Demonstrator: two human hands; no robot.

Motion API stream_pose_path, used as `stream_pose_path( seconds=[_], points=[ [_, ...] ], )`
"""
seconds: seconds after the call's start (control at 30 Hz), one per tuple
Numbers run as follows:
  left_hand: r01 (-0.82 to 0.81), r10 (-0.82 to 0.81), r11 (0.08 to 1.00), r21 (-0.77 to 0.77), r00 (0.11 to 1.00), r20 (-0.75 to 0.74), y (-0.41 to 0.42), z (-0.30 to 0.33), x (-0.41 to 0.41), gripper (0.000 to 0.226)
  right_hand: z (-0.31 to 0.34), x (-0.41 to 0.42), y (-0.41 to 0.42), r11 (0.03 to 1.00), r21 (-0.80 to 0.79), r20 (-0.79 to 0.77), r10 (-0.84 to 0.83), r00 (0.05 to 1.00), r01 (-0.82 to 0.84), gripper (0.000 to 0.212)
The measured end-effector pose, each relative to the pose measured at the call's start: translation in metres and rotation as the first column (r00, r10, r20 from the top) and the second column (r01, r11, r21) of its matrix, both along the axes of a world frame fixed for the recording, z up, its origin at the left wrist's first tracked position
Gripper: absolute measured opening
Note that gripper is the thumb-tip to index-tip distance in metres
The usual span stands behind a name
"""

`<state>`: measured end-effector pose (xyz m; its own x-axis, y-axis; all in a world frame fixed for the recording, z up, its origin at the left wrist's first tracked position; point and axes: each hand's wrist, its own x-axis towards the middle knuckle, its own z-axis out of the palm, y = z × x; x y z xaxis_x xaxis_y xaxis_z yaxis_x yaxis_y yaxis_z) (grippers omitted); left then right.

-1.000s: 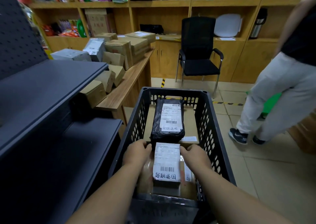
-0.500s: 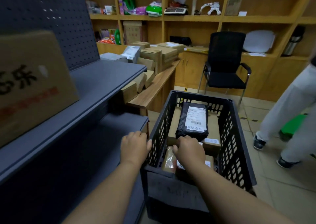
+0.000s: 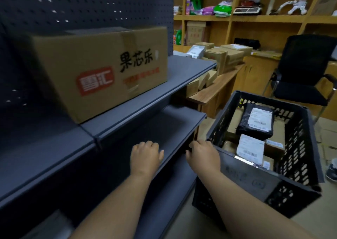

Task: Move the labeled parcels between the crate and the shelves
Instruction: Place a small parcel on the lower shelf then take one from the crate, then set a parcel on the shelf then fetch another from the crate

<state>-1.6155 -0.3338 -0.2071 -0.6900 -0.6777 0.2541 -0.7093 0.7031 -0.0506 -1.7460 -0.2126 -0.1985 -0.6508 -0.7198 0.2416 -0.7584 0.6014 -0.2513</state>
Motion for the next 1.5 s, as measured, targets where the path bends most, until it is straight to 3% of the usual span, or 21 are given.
stream_pose_path(
  seconds=[0.5, 0.93, 1.23, 1.5],
  points=[
    [-0.356, 0.354, 0.935, -0.009, 0.926, 0.134, 0.04, -0.005, 0.243, 0.034, -0.018, 0.197, -0.009, 0.931, 0.02, 0.046, 0.365, 0.93, -0.366, 0.027],
    [-0.688, 0.681, 0.725, 0.023, 0.721, 0.124, 0.153, -0.009, 0.391, 0.034, -0.028, 0.318, 0.037, 0.757, 0.039, 0.09, 0.647, 0.757, -0.652, 0.029],
    [-0.816, 0.81, 0.574, 0.07, 0.578, 0.101, 0.244, -0.022, 0.467, 0.033, -0.037, 0.387, 0.096, 0.645, 0.072, 0.127, 0.751, 0.648, -0.761, 0.034],
    [-0.868, 0.865, 0.489, 0.086, 0.495, 0.08, 0.272, -0.022, 0.538, 0.035, -0.037, 0.464, 0.104, 0.558, 0.08, 0.145, 0.813, 0.564, -0.826, 0.033]
  ],
)
